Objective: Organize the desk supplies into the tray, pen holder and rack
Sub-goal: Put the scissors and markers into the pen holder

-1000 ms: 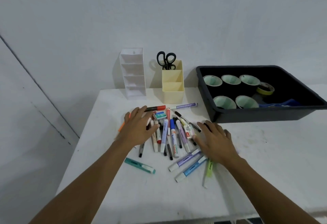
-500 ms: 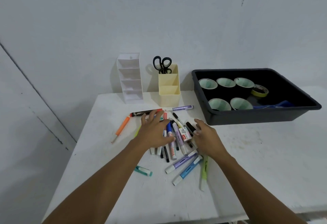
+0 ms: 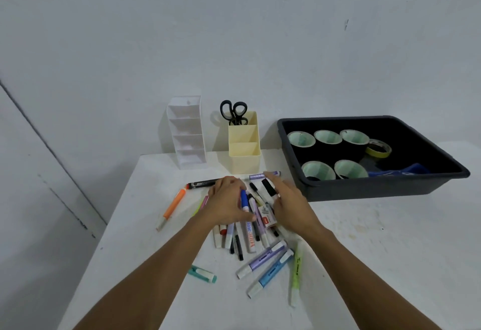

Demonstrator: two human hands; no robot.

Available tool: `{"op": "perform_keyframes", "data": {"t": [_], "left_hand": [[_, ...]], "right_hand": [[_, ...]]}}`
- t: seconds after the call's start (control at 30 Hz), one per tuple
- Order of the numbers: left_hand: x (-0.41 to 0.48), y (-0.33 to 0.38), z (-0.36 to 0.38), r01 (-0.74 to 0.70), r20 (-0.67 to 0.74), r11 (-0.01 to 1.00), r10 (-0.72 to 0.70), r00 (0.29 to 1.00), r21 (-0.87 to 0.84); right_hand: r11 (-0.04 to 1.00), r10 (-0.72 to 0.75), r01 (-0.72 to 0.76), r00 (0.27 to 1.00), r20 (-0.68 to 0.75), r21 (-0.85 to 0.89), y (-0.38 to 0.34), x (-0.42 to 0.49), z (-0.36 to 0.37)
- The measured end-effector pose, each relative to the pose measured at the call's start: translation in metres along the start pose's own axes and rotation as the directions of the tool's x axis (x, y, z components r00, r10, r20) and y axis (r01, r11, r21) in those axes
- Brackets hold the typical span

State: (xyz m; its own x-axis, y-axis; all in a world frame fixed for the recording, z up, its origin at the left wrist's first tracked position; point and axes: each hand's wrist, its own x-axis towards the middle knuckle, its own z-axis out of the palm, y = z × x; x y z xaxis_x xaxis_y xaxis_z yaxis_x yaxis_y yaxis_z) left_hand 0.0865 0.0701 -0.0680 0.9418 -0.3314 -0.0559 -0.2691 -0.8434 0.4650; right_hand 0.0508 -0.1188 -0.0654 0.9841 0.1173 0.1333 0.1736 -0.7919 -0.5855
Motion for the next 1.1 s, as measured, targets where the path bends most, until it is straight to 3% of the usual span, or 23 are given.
{"op": "perform_keyframes", "data": {"t": [0.13,0.27,0.47,0.63,0.83,1.1], "left_hand": [[0.001,0.005,-0.013,-0.049,-0.074,0.933,0.024,0.997,-0.358],[0.009,0.008,-0.037,-0.132,-0.167,0.809,0.043,0.985,-0.573],[0.047,0.013,-0.081,-0.289,-0.458,0.755,-0.017,0.889,-0.589],[0.079,0.015,-0.1,-0.404,-0.658,0.841,0.078,0.749,-0.361],[0.109,0.01,-0.083,-0.339,-0.603,0.898,0.111,0.79,-0.279],[0.127,0.012,-0.06,-0.25,-0.447,0.924,0.1,0.889,-0.29]], "right_hand": [[0.991,-0.12,0.126,0.981,-0.15,0.032,-0.009,0.022,-0.009],[0.975,-0.073,0.123,0.964,-0.255,0.183,-0.025,0.054,-0.028],[0.927,-0.01,0.169,0.904,-0.428,0.335,-0.044,0.11,-0.055],[0.926,0.014,0.185,0.854,-0.519,0.329,-0.051,0.149,-0.062],[0.938,-0.088,0.22,0.898,-0.43,0.267,-0.028,0.162,-0.04],[0.942,-0.06,0.149,0.957,-0.285,0.3,-0.006,0.161,-0.014]]}}
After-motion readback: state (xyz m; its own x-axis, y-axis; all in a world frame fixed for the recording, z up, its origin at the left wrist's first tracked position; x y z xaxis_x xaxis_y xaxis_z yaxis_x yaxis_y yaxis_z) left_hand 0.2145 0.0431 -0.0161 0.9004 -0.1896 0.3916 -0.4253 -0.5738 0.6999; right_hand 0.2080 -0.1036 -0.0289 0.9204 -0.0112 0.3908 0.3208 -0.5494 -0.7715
